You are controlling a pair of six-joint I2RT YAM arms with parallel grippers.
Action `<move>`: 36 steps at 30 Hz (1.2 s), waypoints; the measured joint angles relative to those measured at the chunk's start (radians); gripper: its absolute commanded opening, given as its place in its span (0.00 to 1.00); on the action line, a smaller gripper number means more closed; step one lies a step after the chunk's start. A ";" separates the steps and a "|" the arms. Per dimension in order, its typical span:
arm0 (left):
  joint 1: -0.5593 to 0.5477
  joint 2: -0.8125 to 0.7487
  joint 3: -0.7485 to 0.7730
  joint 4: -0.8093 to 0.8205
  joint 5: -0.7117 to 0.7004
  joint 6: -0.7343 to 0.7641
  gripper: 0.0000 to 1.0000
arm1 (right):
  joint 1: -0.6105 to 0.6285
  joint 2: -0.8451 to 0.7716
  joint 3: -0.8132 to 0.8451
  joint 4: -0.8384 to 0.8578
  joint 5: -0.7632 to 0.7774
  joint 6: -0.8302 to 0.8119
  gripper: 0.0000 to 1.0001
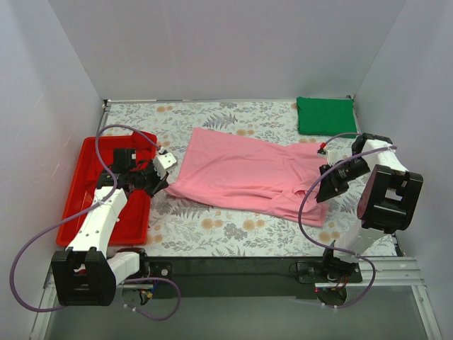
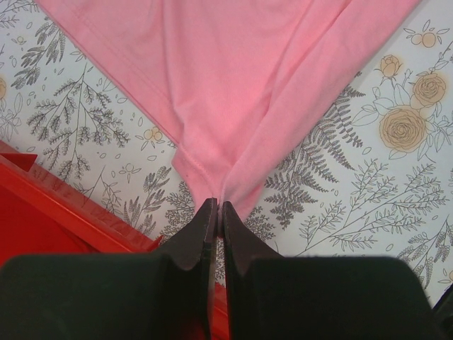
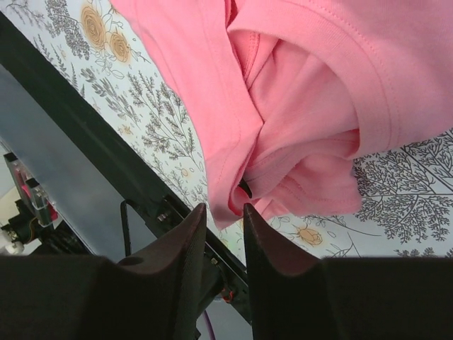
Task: Fold and stack the t-shirts
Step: Flatten the tshirt out
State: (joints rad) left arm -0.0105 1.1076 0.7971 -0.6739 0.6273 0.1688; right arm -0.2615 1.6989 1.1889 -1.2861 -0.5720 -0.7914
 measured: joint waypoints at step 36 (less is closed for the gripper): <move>0.000 0.161 0.530 0.092 0.095 -0.471 0.00 | -0.106 -0.014 0.889 0.000 -0.241 -0.020 0.01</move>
State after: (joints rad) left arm -0.0105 1.2690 1.3273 -0.5819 0.7219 -0.3023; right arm -0.3676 1.6848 2.0777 -1.2861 -0.8135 -0.8116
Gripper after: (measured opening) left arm 0.025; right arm 0.021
